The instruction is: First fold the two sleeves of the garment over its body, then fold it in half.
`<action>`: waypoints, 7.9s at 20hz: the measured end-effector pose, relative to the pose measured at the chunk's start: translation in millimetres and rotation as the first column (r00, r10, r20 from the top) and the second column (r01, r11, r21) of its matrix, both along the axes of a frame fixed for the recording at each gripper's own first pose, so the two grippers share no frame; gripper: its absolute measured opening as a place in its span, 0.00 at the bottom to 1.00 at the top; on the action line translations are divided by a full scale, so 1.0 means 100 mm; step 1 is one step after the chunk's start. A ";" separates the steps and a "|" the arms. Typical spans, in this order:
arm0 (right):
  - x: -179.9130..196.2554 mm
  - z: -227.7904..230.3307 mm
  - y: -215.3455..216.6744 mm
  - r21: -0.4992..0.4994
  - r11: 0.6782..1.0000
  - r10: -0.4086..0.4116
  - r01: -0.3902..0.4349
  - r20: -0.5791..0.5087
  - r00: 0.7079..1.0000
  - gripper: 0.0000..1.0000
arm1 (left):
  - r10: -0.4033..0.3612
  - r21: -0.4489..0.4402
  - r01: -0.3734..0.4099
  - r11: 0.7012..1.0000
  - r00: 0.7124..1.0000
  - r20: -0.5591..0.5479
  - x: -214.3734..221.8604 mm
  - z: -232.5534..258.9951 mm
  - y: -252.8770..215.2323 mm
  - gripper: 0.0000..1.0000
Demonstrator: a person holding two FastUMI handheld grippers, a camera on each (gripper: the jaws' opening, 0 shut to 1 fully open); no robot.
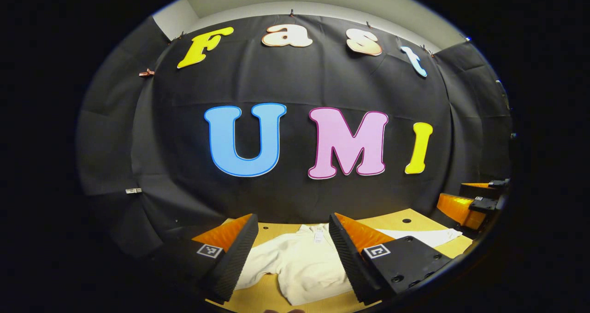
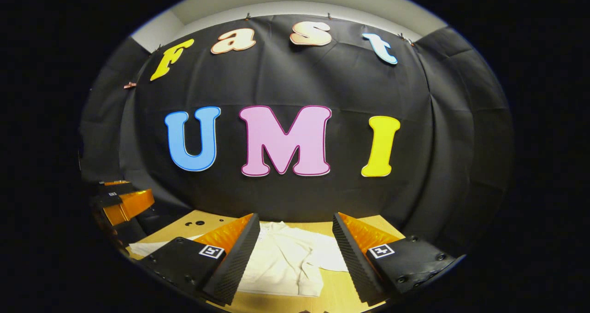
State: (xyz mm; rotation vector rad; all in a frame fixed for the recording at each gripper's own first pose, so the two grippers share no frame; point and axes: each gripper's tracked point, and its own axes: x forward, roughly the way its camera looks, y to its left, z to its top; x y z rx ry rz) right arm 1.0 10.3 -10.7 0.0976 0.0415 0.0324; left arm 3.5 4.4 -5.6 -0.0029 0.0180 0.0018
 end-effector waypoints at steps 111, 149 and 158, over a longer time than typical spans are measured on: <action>2.81 -1.22 -0.28 -0.155 0.949 0.187 -0.274 -0.421 0.887 0.11 | 0.328 -0.003 -0.342 0.940 0.903 -0.278 -0.38 -1.14 1.09 0.92; 2.38 -1.96 1.67 -0.074 0.919 0.301 -0.387 -0.502 0.811 0.98 | 0.620 0.003 -0.724 0.689 0.587 -0.521 -0.84 -2.94 3.25 0.95; 1.95 -1.90 0.03 -0.092 0.986 0.066 -0.136 -0.535 0.842 0.98 | 0.587 -0.035 -0.767 0.641 0.519 -0.621 -0.68 -3.53 3.55 0.97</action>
